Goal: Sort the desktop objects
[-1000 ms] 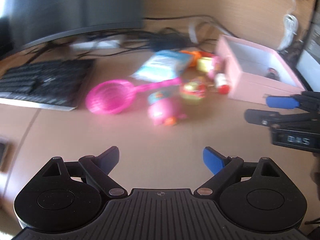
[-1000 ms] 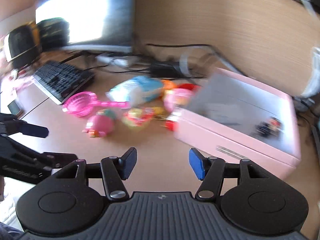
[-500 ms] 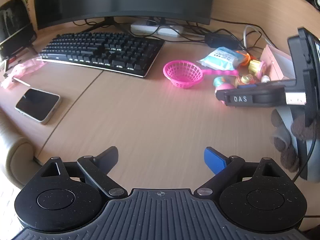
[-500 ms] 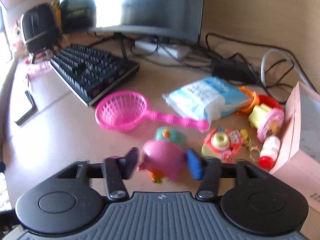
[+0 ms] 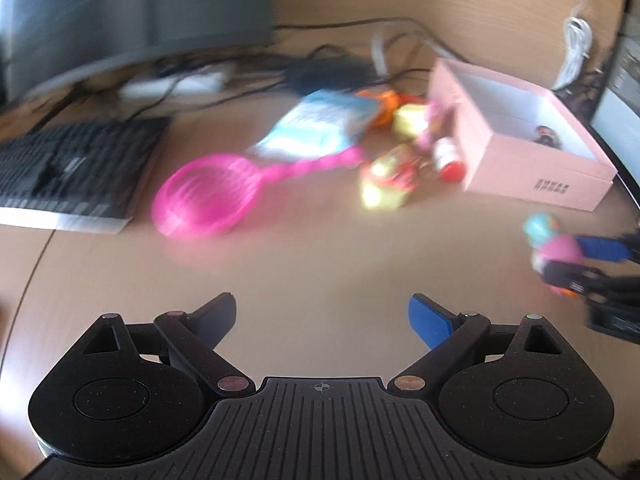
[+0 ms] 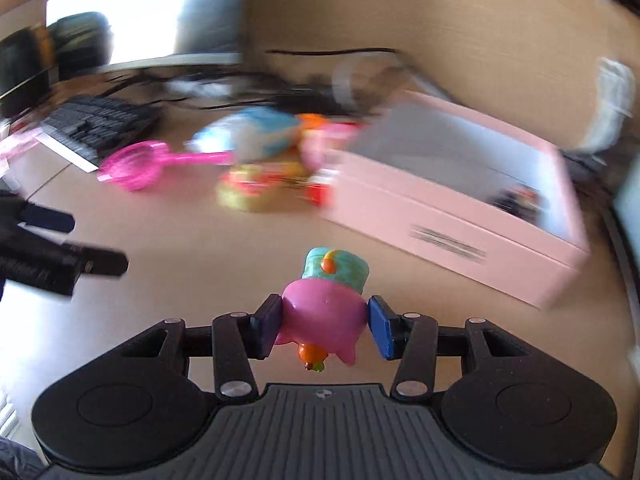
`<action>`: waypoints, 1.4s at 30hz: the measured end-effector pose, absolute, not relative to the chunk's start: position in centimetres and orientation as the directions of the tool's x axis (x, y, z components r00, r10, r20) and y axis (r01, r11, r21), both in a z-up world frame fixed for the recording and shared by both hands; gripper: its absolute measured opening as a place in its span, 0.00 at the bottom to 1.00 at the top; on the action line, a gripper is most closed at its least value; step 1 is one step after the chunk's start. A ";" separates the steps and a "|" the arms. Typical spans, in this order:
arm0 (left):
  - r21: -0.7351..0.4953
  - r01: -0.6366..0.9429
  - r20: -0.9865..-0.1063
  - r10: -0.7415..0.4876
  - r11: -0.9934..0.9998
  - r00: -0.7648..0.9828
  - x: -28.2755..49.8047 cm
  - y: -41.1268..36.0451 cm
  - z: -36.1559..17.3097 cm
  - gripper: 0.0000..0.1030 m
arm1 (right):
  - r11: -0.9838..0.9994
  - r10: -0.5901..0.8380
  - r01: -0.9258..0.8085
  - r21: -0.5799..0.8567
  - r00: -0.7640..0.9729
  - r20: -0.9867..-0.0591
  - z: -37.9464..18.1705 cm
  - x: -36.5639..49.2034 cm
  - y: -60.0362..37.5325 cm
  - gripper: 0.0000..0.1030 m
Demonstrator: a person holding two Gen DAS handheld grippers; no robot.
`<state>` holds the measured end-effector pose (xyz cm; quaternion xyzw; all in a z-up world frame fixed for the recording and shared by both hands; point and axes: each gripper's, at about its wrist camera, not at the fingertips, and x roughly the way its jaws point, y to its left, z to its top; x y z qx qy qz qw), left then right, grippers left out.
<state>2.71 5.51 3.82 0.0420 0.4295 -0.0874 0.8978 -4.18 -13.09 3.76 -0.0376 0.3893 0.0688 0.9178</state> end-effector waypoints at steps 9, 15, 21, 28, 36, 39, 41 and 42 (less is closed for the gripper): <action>0.054 0.290 -0.784 -0.139 0.956 0.605 10.5 -0.1 1.8 0.86 | 1.000 -0.001 -0.008 -0.009 0.707 -0.707 4.5 -5.8 -18.7 0.46; 0.015 0.278 -0.795 -0.157 0.960 0.586 12.6 0.1 1.7 0.55 | 1.000 -0.010 0.014 -0.001 0.701 -0.713 3.9 -5.7 -19.5 0.46; 0.029 0.286 -0.794 -0.152 0.958 0.589 11.1 0.4 2.0 0.44 | 1.000 0.008 0.007 0.017 0.687 -0.726 3.2 -5.0 -19.5 0.46; -0.028 0.376 -0.817 -0.238 0.926 0.526 4.6 0.4 2.6 0.45 | 0.999 0.043 -0.041 0.021 0.684 -0.728 2.9 -5.1 -18.3 0.46; -0.080 0.440 -0.834 -0.302 0.894 0.462 -0.6 0.3 2.3 0.48 | 0.996 0.079 -0.087 0.028 0.675 -0.733 2.7 -6.1 -16.7 0.48; -0.090 0.428 -0.834 -0.303 0.899 0.462 -1.0 0.4 2.4 0.50 | 0.994 0.088 -0.102 0.025 0.673 -0.734 2.6 -6.7 -16.0 0.51; -0.097 0.420 -0.833 -0.304 0.902 0.462 -1.3 0.5 2.4 0.54 | 0.994 0.089 -0.108 0.022 0.672 -0.735 2.6 -7.1 -15.8 0.53; -0.091 0.418 -0.833 -0.300 0.904 0.466 -1.4 0.5 2.4 0.54 | 0.994 0.087 -0.109 0.018 0.672 -0.736 2.6 -7.3 -15.6 0.54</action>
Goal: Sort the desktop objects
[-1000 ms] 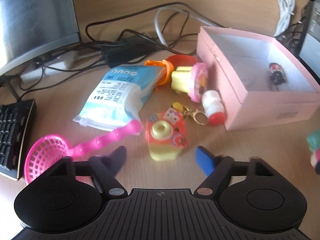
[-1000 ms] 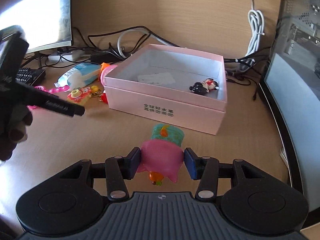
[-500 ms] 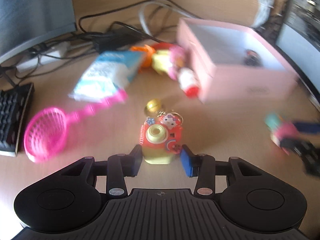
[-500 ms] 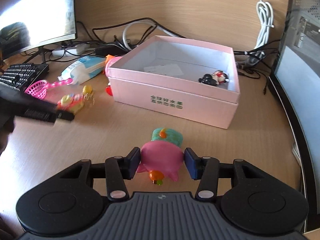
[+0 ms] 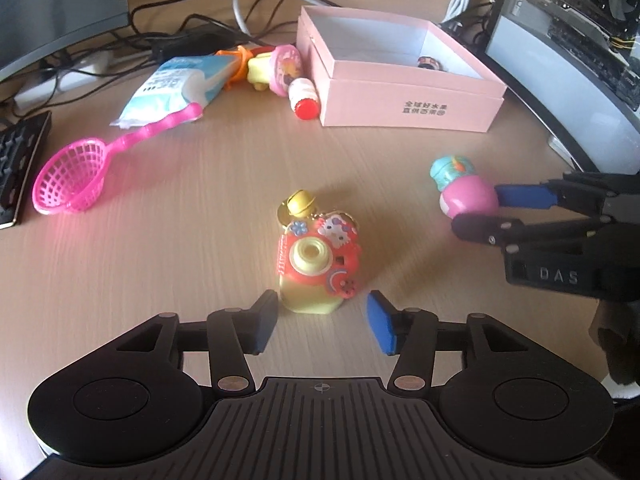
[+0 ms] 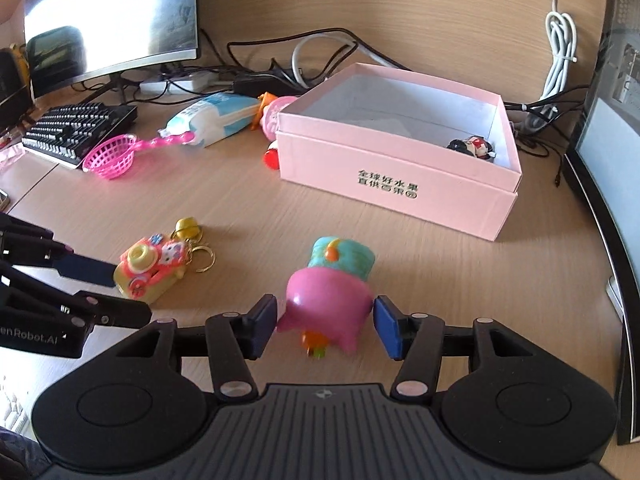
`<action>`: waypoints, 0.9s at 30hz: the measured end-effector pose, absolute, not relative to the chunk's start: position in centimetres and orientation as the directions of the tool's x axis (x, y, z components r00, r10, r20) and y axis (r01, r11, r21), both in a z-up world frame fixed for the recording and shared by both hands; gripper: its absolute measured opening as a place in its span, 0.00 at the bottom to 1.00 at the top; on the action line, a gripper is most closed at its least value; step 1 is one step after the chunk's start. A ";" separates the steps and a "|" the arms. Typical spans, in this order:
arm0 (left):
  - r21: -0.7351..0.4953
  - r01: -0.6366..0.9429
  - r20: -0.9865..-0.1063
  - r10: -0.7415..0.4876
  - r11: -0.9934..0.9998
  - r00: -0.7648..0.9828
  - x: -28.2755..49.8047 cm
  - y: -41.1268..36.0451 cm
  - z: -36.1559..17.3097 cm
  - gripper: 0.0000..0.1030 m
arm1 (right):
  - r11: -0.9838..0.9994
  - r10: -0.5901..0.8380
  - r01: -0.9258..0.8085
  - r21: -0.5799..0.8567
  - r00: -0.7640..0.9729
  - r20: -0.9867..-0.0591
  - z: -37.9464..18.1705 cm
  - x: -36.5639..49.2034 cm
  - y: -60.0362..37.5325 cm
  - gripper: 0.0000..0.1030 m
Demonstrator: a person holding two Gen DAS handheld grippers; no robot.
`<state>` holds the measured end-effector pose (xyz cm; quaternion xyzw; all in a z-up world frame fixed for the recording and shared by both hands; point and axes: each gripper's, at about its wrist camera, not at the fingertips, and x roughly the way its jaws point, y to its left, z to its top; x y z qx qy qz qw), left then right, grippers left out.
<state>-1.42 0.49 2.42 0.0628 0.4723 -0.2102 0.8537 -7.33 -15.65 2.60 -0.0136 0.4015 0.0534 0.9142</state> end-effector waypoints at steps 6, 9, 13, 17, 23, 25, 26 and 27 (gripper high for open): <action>-0.005 0.379 -0.834 -0.213 0.925 0.509 -1.1 0.8 2.4 0.64 | 0.997 0.054 -0.076 0.002 0.683 -0.728 2.9 -8.7 -16.1 0.67; 0.053 0.337 -0.823 -0.150 0.940 0.548 -0.6 1.5 2.6 0.66 | 0.999 0.035 -0.051 -0.001 0.692 -0.721 3.3 -9.4 -16.7 0.70; 0.114 0.251 -0.810 -0.056 0.961 0.584 0.4 3.0 2.8 0.67 | 1.000 0.011 -0.020 -0.004 0.695 -0.719 3.5 -9.8 -17.6 0.71; 0.109 0.219 -0.803 -0.044 0.970 0.594 0.6 4.2 3.4 0.70 | 1.000 0.005 -0.011 -0.004 0.708 -0.706 3.8 -10.3 -17.8 0.71; 0.001 0.318 -0.809 -0.187 0.948 0.558 0.1 2.0 3.8 0.82 | 1.000 0.017 -0.019 0.005 0.706 -0.708 3.8 -10.4 -17.6 0.72; -0.012 0.316 -0.815 -0.193 0.949 0.547 0.7 0.8 3.5 0.82 | 1.000 0.017 -0.016 0.008 0.705 -0.709 3.7 -10.5 -17.5 0.72; -0.013 0.309 -0.819 -0.188 0.951 0.542 1.2 0.2 3.3 0.82 | 1.000 0.017 -0.014 0.010 0.703 -0.711 3.6 -10.6 -17.5 0.72; -0.012 0.301 -0.822 -0.181 0.954 0.540 1.7 -0.2 3.1 0.82 | 1.000 0.017 -0.012 0.012 0.700 -0.714 3.5 -10.8 -17.5 0.72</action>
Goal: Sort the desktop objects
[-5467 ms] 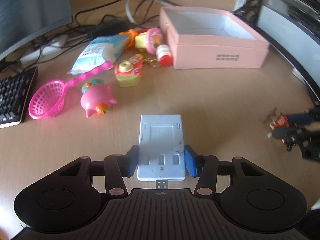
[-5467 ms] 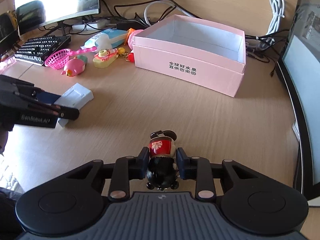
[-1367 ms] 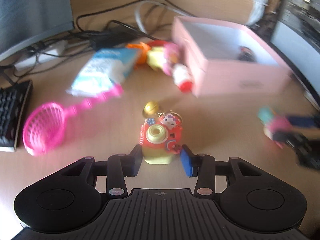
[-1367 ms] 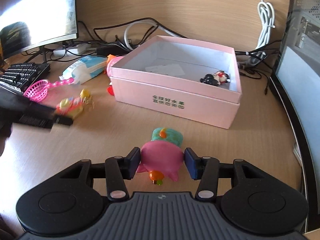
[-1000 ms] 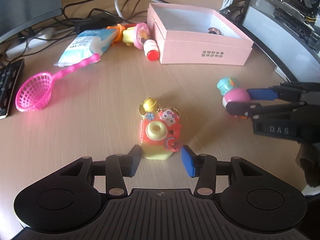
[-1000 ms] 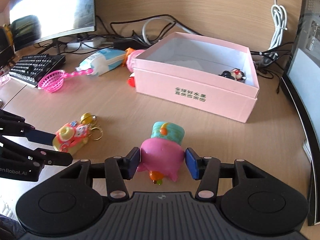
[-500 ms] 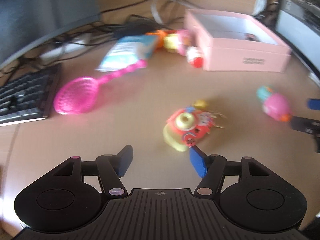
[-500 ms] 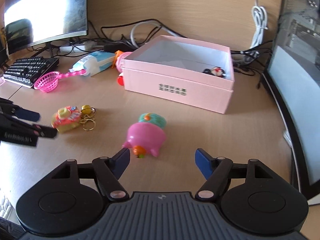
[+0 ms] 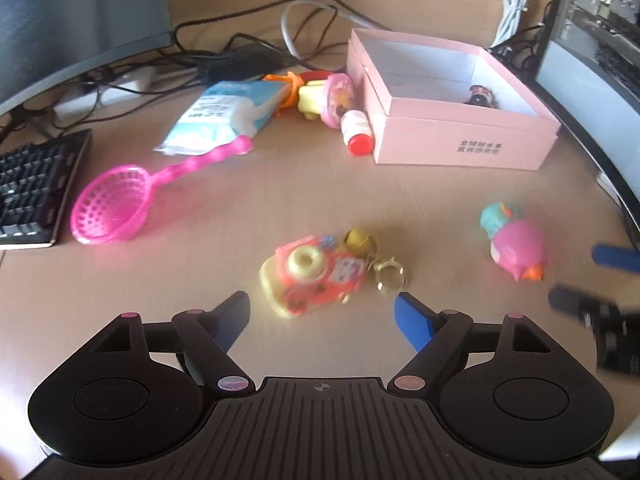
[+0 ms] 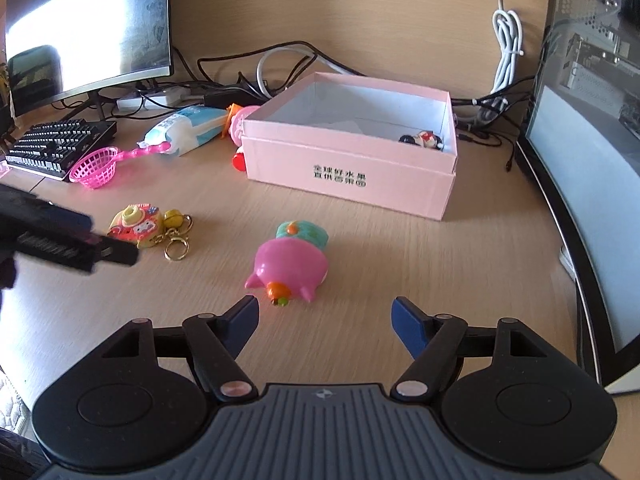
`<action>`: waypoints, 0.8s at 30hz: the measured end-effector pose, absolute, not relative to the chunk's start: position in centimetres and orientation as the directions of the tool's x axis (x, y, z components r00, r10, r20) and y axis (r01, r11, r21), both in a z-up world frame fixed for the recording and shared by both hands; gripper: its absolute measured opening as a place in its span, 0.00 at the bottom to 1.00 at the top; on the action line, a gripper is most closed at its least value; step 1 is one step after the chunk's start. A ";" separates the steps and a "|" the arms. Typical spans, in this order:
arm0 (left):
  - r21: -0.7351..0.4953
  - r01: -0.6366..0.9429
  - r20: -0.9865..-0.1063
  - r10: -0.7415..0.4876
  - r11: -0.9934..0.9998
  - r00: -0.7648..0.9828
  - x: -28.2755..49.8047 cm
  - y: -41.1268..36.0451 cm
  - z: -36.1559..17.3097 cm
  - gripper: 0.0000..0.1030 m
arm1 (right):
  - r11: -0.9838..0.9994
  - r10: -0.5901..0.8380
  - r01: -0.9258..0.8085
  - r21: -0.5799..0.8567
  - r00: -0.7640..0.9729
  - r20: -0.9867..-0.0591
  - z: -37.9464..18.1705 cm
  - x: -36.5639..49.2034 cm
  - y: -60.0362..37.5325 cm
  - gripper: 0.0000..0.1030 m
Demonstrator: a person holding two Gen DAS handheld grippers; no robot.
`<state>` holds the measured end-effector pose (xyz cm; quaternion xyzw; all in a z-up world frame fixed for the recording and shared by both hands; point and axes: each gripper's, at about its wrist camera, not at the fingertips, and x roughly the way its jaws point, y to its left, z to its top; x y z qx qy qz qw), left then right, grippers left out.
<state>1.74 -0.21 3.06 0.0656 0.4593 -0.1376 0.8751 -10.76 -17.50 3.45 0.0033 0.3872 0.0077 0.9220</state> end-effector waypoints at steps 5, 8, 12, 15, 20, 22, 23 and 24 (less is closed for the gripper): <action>-0.012 0.254 -0.830 -0.151 0.967 0.537 3.6 -1.3 2.6 0.81 | 1.000 -0.001 -0.014 -0.015 0.693 -0.721 3.1 -11.6 -17.1 0.72; -0.015 0.245 -0.831 -0.149 0.969 0.536 3.9 -1.2 2.6 0.81 | 1.000 -0.008 -0.006 -0.017 0.696 -0.718 3.1 -11.9 -17.3 0.73; -0.045 0.251 -0.830 -0.176 0.967 0.529 3.8 -1.0 2.8 0.81 | 1.000 0.014 0.007 0.026 0.701 -0.713 3.6 -11.6 -17.9 0.74; -0.053 0.251 -0.822 -0.185 0.967 0.539 3.4 -0.6 3.2 0.82 | 0.996 0.059 0.001 0.084 0.704 -0.708 4.0 -9.9 -18.1 0.75; -0.039 0.231 -0.813 -0.165 0.972 0.559 1.8 1.1 3.7 0.86 | 0.997 0.078 -0.052 0.058 0.703 -0.707 3.5 -6.5 -16.4 0.75; -0.044 0.225 -0.814 -0.166 0.973 0.557 1.1 2.1 3.7 0.87 | 0.996 0.088 -0.073 0.052 0.697 -0.712 2.9 -5.3 -15.6 0.73; -0.047 0.223 -0.814 -0.167 0.974 0.557 0.8 2.5 3.7 0.89 | 0.996 0.091 -0.079 0.050 0.692 -0.716 2.7 -4.9 -15.4 0.64; -0.048 0.217 -0.814 -0.164 0.975 0.558 0.6 2.9 3.7 0.91 | 0.995 0.098 -0.088 0.052 0.687 -0.720 2.5 -4.5 -15.2 0.53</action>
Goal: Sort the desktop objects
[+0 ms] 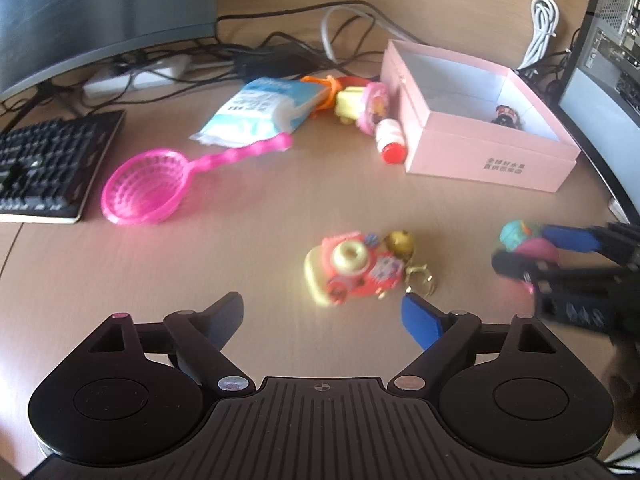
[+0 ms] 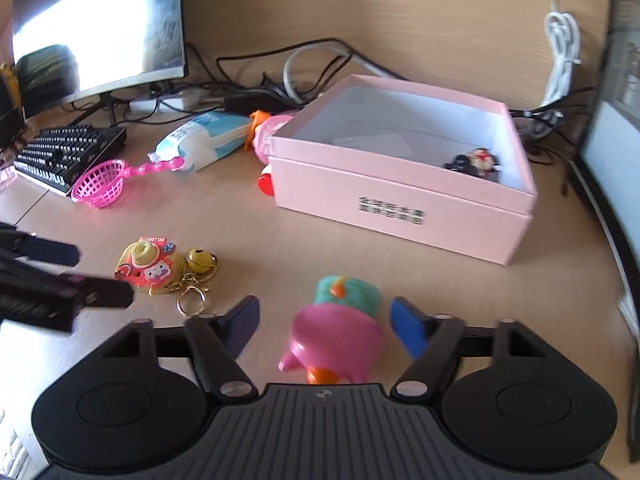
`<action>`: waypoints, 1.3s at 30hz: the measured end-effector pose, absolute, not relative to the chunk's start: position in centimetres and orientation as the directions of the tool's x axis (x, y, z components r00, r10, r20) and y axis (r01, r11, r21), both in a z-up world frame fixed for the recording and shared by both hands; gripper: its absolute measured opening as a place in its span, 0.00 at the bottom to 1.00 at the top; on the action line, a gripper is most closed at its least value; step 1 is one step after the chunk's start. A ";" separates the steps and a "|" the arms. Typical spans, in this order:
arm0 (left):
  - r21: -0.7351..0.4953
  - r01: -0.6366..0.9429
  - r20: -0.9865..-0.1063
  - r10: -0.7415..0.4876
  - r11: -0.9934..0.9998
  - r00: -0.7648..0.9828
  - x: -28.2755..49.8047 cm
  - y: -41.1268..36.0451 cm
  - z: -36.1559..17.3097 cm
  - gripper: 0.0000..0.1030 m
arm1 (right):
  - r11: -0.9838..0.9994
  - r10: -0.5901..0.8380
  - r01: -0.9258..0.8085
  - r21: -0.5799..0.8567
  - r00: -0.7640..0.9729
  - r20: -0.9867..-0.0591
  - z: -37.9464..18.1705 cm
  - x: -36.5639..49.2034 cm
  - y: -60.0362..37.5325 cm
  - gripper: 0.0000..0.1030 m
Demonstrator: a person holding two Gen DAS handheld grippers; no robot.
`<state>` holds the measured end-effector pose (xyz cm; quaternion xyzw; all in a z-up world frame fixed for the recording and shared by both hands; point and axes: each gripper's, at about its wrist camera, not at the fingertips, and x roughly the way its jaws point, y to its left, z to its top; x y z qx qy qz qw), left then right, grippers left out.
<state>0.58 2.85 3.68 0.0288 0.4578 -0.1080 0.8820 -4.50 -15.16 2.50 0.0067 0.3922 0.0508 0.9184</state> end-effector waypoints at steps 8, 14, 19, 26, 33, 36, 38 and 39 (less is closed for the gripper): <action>-0.068 0.204 -0.827 -0.170 0.977 0.537 0.6 3.4 3.0 0.92 | 0.991 0.126 -0.126 0.054 0.673 -0.729 2.4 -4.5 -14.3 0.44; -0.013 0.188 -0.814 -0.120 0.982 0.568 2.1 2.3 3.2 0.92 | 0.993 0.109 -0.112 0.045 0.667 -0.737 2.6 -7.3 -15.0 0.44; 0.033 0.147 -0.805 -0.061 0.989 0.590 3.4 2.0 3.0 0.94 | 0.996 0.089 -0.064 0.062 0.665 -0.742 2.5 -9.0 -16.4 0.44; 0.116 0.009 -0.777 0.085 0.993 0.623 3.7 3.3 3.1 0.93 | 0.998 0.065 -0.055 0.038 0.667 -0.742 2.6 -9.4 -16.5 0.44; 0.120 -0.091 -0.754 0.150 0.989 0.639 1.9 6.8 4.0 0.93 | 0.997 0.071 -0.077 0.025 0.676 -0.734 2.9 -9.6 -16.1 0.44; 0.075 -0.074 -0.770 0.105 0.994 0.629 1.4 7.3 4.0 0.94 | 0.995 0.072 -0.094 0.011 0.676 -0.734 2.8 -9.6 -15.6 0.44; 0.045 -0.060 -0.787 0.073 0.997 0.612 1.6 7.0 3.6 0.95 | 0.995 0.075 -0.104 0.006 0.673 -0.735 2.7 -9.6 -15.3 0.44; 0.036 -0.061 -0.793 0.066 0.998 0.605 1.9 6.7 3.4 0.95 | 0.994 0.077 -0.108 0.005 0.673 -0.736 2.6 -9.6 -15.3 0.44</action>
